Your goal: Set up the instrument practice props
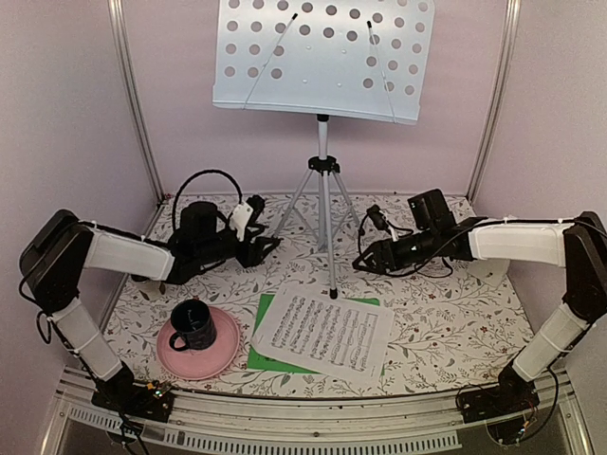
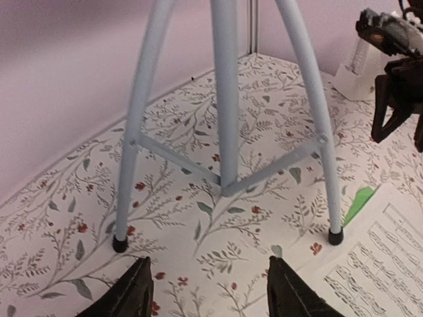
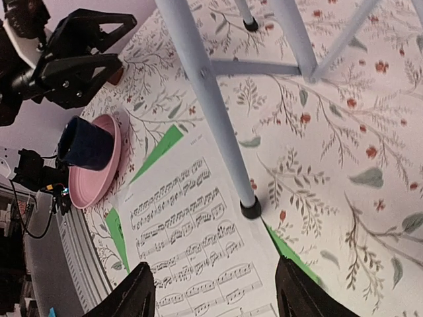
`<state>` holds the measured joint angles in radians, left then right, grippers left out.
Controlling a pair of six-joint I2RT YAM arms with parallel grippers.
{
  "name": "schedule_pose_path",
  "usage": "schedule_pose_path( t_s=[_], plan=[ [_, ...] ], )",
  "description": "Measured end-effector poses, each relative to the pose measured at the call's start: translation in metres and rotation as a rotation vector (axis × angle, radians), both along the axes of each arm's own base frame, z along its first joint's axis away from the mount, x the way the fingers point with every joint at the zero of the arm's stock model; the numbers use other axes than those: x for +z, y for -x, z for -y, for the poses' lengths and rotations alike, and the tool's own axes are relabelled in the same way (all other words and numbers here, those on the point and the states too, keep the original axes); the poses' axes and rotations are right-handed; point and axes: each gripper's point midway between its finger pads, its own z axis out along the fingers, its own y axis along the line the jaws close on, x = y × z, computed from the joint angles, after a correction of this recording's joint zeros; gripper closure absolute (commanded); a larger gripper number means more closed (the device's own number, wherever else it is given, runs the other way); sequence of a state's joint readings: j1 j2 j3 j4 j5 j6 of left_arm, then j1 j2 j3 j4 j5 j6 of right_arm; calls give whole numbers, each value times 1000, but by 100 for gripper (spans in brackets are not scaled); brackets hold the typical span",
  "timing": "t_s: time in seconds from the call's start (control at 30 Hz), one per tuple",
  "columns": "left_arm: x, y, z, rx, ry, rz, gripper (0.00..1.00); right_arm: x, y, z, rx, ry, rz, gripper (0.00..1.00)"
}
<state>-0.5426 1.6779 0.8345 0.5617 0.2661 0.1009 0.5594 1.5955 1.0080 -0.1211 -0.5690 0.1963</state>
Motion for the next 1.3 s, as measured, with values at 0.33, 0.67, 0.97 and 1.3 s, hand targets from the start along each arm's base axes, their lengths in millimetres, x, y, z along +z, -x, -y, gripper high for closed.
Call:
schedule_pose_path(
  t_s=[0.33, 0.67, 0.97, 1.3],
  plan=[
    [-66, 92, 20, -128, -45, -185, 46, -62, 44, 55, -84, 98, -267, 47],
    [-69, 111, 20, -138, -3, -229, 46, -90, 52, 111, -260, 96, -425, 51],
    [-77, 113, 25, -142, 7, -247, 46, -108, 66, 96, -228, -32, -576, 59],
    [-81, 114, 28, -143, 9, -257, 47, -123, 72, 82, -213, -64, -656, 53]
  ],
)
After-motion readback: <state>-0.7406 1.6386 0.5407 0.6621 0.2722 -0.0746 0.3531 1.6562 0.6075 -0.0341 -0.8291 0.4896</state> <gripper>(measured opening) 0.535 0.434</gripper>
